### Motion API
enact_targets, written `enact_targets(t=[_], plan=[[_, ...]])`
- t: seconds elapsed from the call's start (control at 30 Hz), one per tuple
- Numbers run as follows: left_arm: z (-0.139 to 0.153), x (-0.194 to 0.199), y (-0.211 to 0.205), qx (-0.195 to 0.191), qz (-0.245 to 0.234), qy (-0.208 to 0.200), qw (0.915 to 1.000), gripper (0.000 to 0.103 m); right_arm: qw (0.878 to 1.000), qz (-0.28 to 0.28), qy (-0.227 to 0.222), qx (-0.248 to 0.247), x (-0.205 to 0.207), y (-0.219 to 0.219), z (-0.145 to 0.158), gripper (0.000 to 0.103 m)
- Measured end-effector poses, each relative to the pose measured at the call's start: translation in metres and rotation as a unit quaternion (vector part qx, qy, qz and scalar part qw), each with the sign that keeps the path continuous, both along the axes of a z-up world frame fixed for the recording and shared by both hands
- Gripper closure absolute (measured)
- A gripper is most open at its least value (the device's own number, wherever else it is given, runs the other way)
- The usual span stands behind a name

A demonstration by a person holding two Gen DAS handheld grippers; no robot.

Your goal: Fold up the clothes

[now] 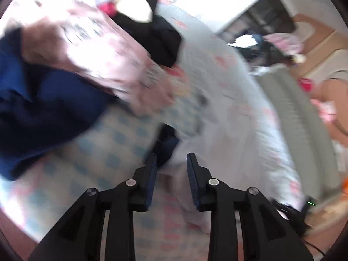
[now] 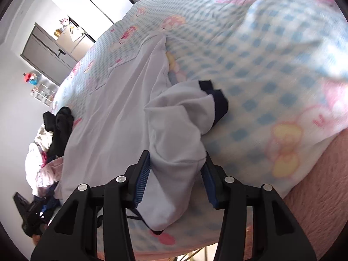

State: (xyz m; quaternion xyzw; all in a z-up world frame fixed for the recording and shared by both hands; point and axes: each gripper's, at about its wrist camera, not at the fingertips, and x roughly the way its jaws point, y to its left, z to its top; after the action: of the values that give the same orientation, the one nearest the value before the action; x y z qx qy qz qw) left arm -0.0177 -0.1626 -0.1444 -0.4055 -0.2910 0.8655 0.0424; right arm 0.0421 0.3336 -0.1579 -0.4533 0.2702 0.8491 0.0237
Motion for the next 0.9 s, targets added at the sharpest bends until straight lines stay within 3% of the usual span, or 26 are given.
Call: enact_targets(t=[0.03,0.07,0.1,0.2,0.3,0.37,0.43,0.47,0.5,0.53,0.63,0.73,0.8,0.9], plan=[[0.013,-0.001,0.007,-0.031,0.012,0.014,0.9994,0.073,1.0,-0.008,0.009,0.013,0.002,0.003,0.006,0.056],[0.028,-0.004,0.016,-0.035,-0.008,0.039,0.9986,0.066,0.999,-0.016,0.019,0.026,0.004,0.007,0.013,0.055],[0.042,-0.009,0.025,-0.037,-0.029,0.062,0.997,0.058,0.999,-0.024,0.027,0.036,0.005,0.011,0.019,0.055],[0.055,-0.035,0.07,-0.017,-0.125,0.084,0.9884,0.056,0.998,-0.04,0.037,0.044,0.003,0.025,0.029,0.055],[0.03,-0.055,0.114,0.002,-0.2,0.044,0.9788,0.056,1.0,-0.007,0.014,-0.022,-0.012,0.03,0.012,0.052],[0.006,-0.052,0.139,0.013,-0.232,0.013,0.9726,0.056,0.995,0.022,0.007,-0.098,-0.024,0.032,-0.009,0.051],[-0.014,-0.04,0.151,0.023,-0.245,-0.017,0.9691,0.056,0.99,0.017,-0.019,-0.137,-0.038,0.035,-0.034,0.051],[-0.023,-0.031,0.153,0.027,-0.246,-0.032,0.9685,0.056,0.991,0.012,-0.023,-0.135,-0.042,0.036,-0.041,0.062],[-0.032,-0.024,0.155,0.03,-0.246,-0.046,0.9678,0.056,0.991,0.009,-0.026,-0.129,-0.046,0.037,-0.045,0.084],[-0.039,-0.022,0.155,0.032,-0.243,-0.059,0.9676,0.056,0.994,0.011,-0.021,-0.106,-0.045,0.036,-0.04,0.088],[-0.048,-0.008,0.151,0.023,-0.252,-0.07,0.965,0.056,0.999,0.017,0.027,-0.01,-0.031,0.027,0.0,0.092],[-0.051,0.0,0.143,0.006,-0.256,-0.082,0.9632,0.057,0.997,-0.014,0.03,0.072,-0.014,0.026,0.02,0.093],[-0.051,0.004,0.138,0.011,-0.256,-0.089,0.9627,0.056,0.996,-0.04,0.019,0.082,-0.005,0.036,0.021,0.093],[-0.042,0.008,0.137,0.014,-0.262,-0.082,0.9614,0.056,0.997,-0.053,0.013,0.052,0.006,0.05,0.025,0.09]])
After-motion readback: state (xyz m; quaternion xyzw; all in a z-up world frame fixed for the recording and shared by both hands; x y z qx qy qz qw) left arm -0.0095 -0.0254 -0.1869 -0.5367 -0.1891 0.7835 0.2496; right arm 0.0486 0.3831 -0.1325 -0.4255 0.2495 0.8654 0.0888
